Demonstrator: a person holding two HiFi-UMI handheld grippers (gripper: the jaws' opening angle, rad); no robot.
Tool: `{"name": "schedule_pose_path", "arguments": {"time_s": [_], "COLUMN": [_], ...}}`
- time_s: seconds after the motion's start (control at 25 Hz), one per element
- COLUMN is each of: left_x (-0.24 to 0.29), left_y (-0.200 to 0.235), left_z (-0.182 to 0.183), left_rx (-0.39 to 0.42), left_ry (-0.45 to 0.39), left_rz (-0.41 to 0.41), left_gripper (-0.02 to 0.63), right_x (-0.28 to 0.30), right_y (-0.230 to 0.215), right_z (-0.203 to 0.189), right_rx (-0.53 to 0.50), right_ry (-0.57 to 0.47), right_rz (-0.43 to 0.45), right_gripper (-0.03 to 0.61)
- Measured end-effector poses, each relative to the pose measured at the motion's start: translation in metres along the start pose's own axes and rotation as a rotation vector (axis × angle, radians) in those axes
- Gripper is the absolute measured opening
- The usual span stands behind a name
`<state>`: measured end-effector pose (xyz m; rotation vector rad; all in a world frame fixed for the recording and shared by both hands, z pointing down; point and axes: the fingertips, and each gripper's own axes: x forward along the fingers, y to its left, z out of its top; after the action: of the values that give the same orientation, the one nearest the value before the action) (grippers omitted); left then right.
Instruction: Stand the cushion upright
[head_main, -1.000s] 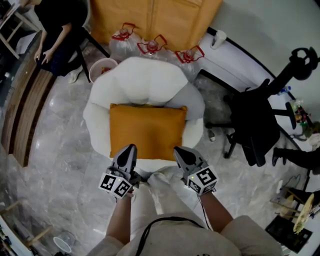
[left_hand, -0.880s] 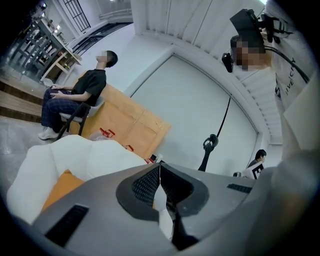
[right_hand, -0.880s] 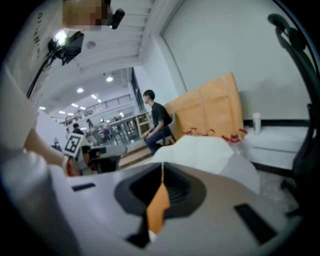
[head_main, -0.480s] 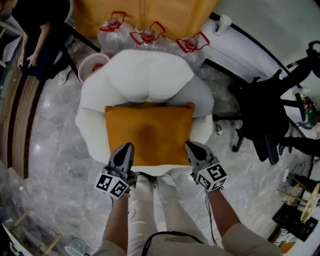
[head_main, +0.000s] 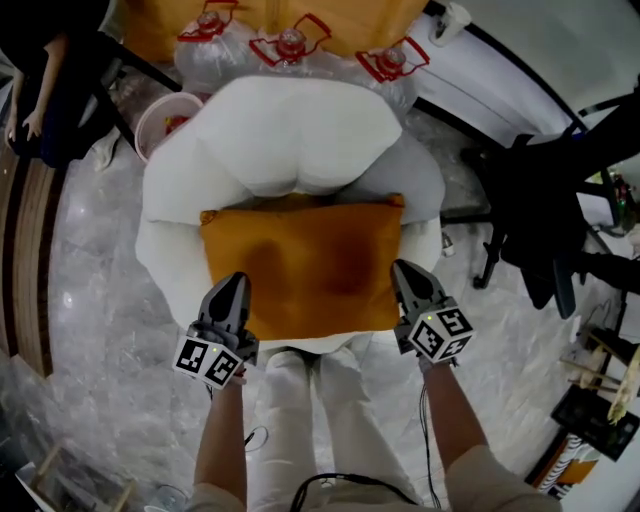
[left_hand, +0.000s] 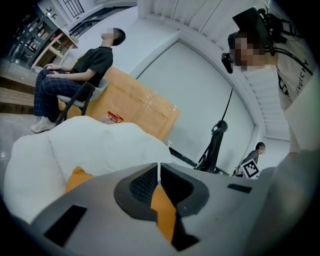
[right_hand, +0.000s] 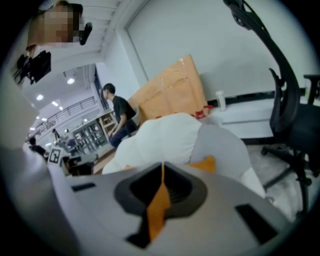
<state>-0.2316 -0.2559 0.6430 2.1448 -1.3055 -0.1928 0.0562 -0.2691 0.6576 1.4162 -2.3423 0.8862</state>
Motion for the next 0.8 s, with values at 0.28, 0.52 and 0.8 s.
{"name": "schedule_pose_path", "arguments": {"time_s": [0.28,0.52,0.8], "left_x": [0.005,-0.002,-0.003], "left_y": [0.051,0.079,0.11], "left_z": [-0.012,-0.017,-0.04], "left_rx": [0.005,0.0,-0.034], "left_ry": [0.03,0.042,0.086], "left_rz": [0.018,0.042,0.05], "left_gripper": [0.025,0.025,0.026], "right_x": [0.028,0.05,0.077], "right_y": [-0.038,-0.082,-0.119], "right_z": [-0.005,-0.022,-0.045], "right_rx": [0.069,0.177,0.572], "right_ry": [0.019,0.132,0.213], "right_rz": [-0.044,-0.066,-0.036], "right_gripper": [0.018,0.154,0.325]}}
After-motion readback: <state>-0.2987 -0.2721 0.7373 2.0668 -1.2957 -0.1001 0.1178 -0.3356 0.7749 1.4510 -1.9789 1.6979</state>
